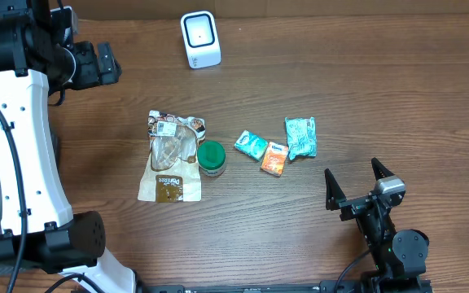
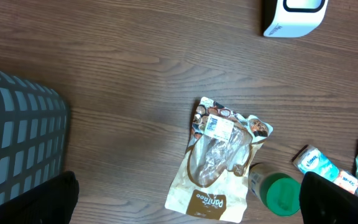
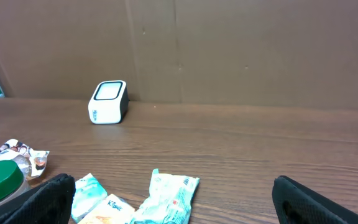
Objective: Scan the item barcode
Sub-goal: 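Retract the left arm to the upper-left of the table, then reach the right gripper toward the green tissue bag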
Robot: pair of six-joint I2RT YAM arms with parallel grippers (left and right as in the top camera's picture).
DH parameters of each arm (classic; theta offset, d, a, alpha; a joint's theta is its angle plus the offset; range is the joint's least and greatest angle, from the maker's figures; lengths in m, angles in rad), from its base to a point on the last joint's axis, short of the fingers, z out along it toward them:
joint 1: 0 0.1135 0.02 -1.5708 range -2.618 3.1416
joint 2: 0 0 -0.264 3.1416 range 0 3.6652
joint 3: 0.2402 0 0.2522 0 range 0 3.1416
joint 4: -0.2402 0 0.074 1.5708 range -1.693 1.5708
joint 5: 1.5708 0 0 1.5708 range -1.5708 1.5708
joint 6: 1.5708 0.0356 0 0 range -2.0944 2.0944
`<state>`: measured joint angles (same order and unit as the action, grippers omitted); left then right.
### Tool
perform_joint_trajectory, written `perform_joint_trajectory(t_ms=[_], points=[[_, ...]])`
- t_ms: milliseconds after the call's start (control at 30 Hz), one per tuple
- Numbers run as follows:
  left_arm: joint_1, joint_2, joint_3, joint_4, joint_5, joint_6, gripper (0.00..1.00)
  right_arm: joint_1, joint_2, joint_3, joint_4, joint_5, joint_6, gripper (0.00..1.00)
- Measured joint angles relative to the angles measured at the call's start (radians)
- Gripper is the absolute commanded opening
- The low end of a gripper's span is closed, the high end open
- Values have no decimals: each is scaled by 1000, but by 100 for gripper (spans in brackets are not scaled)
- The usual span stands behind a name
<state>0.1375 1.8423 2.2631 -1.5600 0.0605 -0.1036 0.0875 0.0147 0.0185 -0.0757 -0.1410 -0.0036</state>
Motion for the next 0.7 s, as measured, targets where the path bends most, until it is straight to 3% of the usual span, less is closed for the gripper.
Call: perform_joint_trajectory(t_ms=[700], points=[[0,0,0,0,0,0,100,0,0,0,10,-1,0,100]])
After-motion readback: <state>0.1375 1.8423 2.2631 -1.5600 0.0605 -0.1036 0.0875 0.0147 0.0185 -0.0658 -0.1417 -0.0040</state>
